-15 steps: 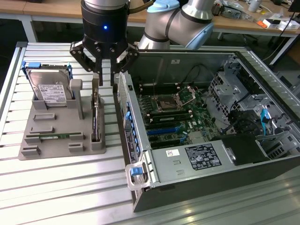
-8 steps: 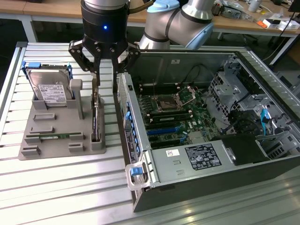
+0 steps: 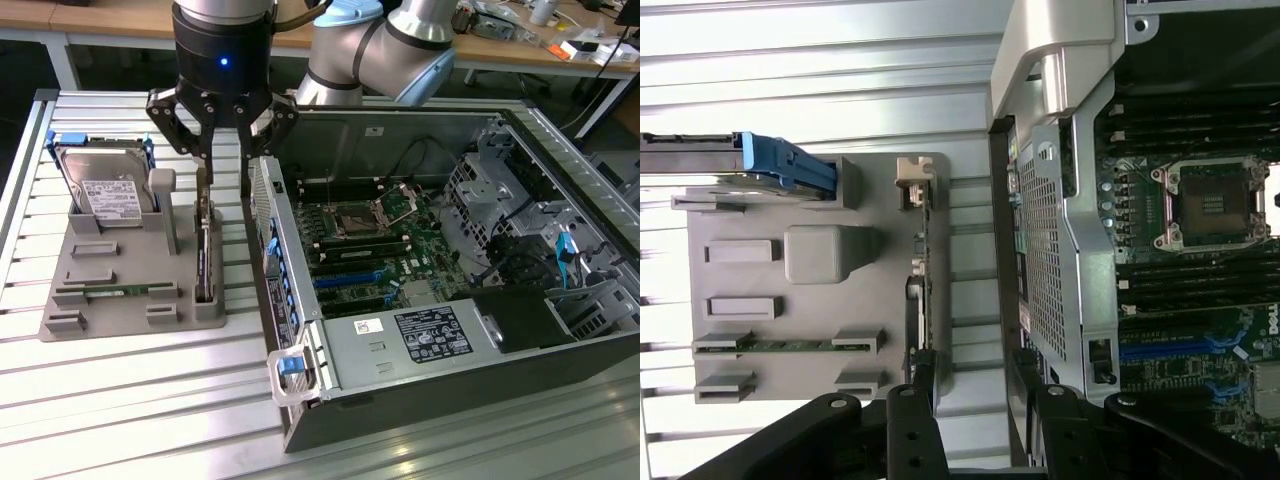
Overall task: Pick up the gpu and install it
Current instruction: 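Pick up the gpu and move the gpu toward the slot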
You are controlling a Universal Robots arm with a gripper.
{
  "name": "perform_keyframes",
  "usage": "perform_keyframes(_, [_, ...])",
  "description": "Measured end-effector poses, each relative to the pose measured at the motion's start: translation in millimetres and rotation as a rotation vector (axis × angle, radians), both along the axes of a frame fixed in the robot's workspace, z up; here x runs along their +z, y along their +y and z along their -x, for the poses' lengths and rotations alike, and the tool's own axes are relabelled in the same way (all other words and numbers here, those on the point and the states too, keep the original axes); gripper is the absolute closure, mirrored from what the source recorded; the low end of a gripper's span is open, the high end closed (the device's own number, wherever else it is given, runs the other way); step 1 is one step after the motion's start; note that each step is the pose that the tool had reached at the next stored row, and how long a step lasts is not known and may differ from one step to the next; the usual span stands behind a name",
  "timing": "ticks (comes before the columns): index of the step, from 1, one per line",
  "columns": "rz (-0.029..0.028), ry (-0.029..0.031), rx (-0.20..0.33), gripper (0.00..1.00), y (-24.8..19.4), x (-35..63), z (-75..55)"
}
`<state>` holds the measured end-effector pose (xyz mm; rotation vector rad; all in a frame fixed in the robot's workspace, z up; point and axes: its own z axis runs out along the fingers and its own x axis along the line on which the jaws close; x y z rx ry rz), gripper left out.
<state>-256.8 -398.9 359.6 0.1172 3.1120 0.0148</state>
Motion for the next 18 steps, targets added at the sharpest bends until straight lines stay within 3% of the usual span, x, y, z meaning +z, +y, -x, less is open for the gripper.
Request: perform_keyframes(18, [0.0, 0.0, 0.0, 0.58, 0.0, -4.9, 1.3])
